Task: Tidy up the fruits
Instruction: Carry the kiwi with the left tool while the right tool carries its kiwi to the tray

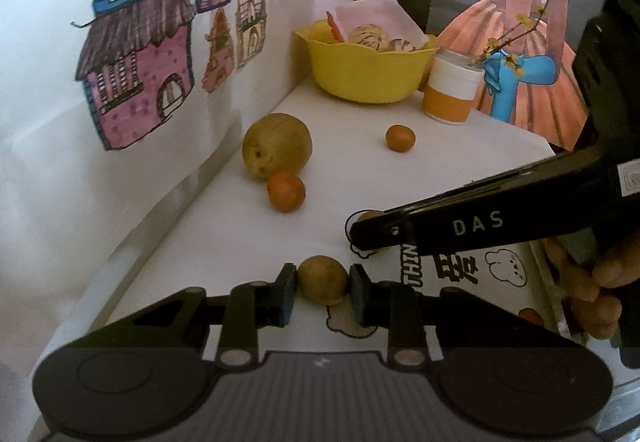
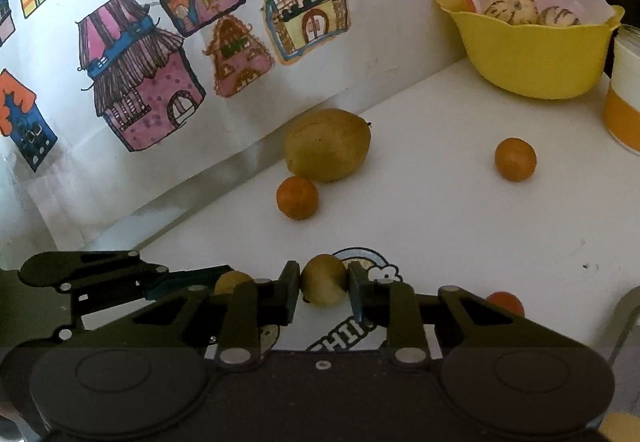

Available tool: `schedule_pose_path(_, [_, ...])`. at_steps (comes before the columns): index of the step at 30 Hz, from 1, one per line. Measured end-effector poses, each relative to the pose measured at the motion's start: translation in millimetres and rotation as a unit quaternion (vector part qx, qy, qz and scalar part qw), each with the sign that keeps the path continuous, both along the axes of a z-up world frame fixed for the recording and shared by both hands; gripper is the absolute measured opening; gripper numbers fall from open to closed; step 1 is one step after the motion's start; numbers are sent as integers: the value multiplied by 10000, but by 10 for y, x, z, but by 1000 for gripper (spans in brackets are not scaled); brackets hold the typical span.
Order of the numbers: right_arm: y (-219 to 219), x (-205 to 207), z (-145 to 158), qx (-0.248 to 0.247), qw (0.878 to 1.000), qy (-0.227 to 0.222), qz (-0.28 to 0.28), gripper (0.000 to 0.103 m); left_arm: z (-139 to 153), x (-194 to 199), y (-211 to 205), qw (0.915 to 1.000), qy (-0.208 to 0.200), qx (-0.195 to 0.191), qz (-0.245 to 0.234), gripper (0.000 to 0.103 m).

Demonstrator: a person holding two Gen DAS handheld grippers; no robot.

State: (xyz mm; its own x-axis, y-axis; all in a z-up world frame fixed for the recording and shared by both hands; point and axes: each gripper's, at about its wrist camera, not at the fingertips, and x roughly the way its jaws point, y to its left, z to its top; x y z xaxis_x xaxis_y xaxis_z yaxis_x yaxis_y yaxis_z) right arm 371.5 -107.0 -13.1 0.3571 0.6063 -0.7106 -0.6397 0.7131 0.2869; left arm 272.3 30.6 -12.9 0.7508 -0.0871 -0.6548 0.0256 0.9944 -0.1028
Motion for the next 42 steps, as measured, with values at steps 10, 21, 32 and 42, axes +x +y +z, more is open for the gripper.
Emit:
schedule_pose_path(10, [-568, -516, 379, 388, 9977, -323, -442, 27, 222, -313, -208, 9994, -272, -142, -170, 31])
schedule_pose_path(21, [-1592, -1515, 702, 633, 9861, -795, -1314, 27, 410, -746, -845, 9948, -454, -422, -804, 31])
schedule_pose_path(32, [-2249, -1824, 483, 86, 9740, -1170, -1940, 27, 261, -829, -1492, 9891, -203, -711, -1272, 31])
schedule_pose_path(42, [-2399, -1730, 106, 119, 9734, -894, -2107, 27, 35, -789, -1646, 9912, 29, -544, -1203, 31])
